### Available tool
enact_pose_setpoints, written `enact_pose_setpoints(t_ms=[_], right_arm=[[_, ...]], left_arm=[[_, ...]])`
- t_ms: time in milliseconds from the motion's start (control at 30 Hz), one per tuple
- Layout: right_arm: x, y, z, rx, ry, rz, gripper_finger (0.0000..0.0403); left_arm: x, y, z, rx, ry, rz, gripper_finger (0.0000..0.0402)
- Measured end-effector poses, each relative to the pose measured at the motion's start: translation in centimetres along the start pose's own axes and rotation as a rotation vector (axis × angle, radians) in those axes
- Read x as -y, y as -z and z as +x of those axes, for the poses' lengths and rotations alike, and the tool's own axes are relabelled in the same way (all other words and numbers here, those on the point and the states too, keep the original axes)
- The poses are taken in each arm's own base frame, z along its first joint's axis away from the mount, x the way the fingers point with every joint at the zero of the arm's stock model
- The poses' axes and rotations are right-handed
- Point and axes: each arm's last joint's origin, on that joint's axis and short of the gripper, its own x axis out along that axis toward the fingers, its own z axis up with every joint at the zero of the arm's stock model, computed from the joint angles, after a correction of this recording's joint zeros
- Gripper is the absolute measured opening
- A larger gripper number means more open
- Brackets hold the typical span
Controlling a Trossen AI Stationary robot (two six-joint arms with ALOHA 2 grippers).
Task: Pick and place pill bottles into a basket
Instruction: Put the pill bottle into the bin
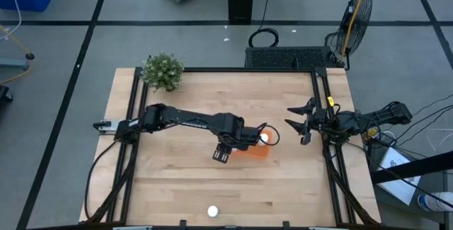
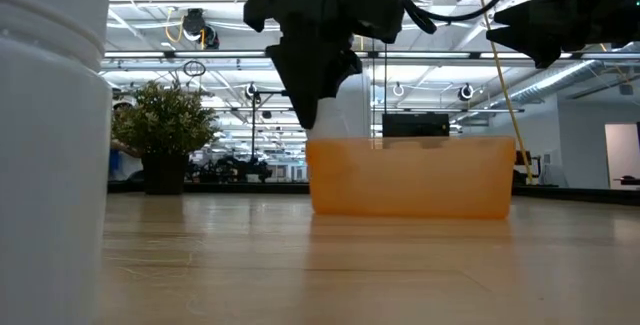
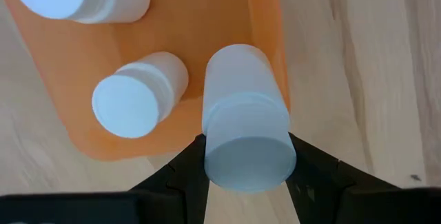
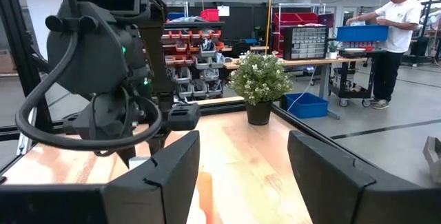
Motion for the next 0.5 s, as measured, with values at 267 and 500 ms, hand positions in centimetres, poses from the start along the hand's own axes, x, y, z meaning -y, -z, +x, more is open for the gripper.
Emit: enact_pose_setpoints(t_ms=[267,500], right_arm=[[0.0,0.0,0.0,0.0,0.0,0.001,0.0212],[0.0,0.0,0.0,0.0,0.0,0.0,0.0212]], left_arm=[[0.46,0.36,-0.02,-0.041,0.034,-0.021,0.0164],[0.39,0.65,-0.03,-0.068,0.04,-0.03,0.0164]])
